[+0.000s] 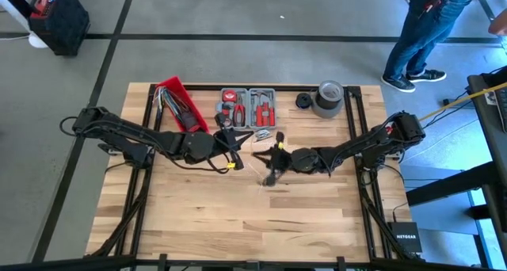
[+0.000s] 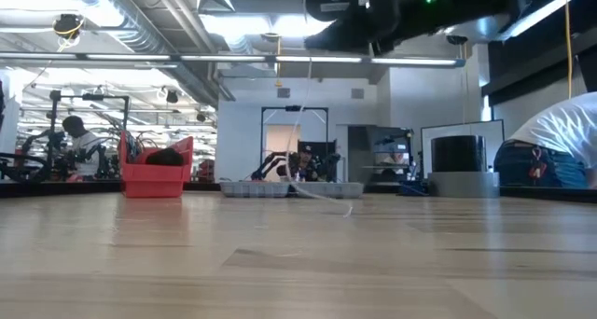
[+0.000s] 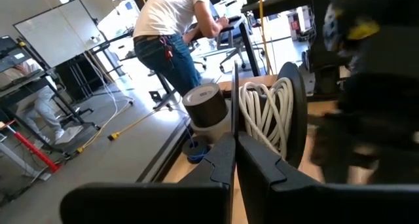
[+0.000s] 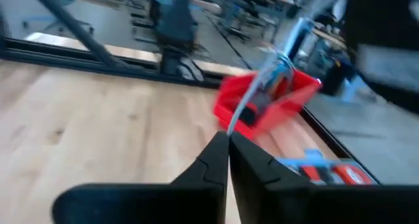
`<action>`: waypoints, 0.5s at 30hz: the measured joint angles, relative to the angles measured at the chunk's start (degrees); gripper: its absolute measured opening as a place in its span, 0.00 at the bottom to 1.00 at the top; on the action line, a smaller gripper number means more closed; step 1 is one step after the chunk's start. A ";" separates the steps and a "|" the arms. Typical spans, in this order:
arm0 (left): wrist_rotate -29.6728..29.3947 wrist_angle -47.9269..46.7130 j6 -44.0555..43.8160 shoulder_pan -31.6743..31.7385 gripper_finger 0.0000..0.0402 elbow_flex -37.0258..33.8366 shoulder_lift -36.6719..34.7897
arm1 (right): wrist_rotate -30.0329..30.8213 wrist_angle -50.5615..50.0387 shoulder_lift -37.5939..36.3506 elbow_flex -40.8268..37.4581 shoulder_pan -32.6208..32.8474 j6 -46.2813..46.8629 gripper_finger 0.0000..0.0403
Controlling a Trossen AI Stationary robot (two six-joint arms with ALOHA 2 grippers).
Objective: Coil cords
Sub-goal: Uncoil the white wire from the spool
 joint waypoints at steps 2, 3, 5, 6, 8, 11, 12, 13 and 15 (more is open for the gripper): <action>0.00 -0.09 0.05 0.10 0.01 0.00 0.02 | -0.08 -0.21 0.02 1.12 1.30 -2.34 0.04; 0.00 -0.18 0.13 0.11 0.01 0.00 0.02 | 0.03 -0.20 0.02 1.70 2.10 -3.91 0.04; 0.00 -0.91 0.15 0.11 0.01 0.00 0.02 | 1.31 -0.31 -0.01 2.88 4.00 -7.30 0.01; -0.02 -1.35 0.16 0.13 0.01 0.00 0.02 | 2.97 -0.44 -0.23 3.37 5.07 -9.55 0.01; 0.00 -2.12 0.18 0.20 0.01 0.00 0.02 | 8.65 -0.47 -1.08 4.18 7.59 -13.58 0.02; -0.02 -2.45 0.19 0.22 0.01 0.00 0.02 | 20.66 -0.44 -3.81 4.31 11.27 -21.06 0.02; -0.02 -2.71 0.19 0.22 0.01 0.00 0.02 | 24.77 -0.43 -4.80 4.31 12.26 -23.33 0.01; -0.02 -3.11 0.19 0.22 0.01 0.00 0.02 | 28.30 -0.49 -5.83 4.31 13.08 -25.30 0.01; -0.02 -3.46 0.19 0.22 0.01 0.00 0.02 | 33.50 -1.55 -8.14 4.29 14.42 -27.63 0.01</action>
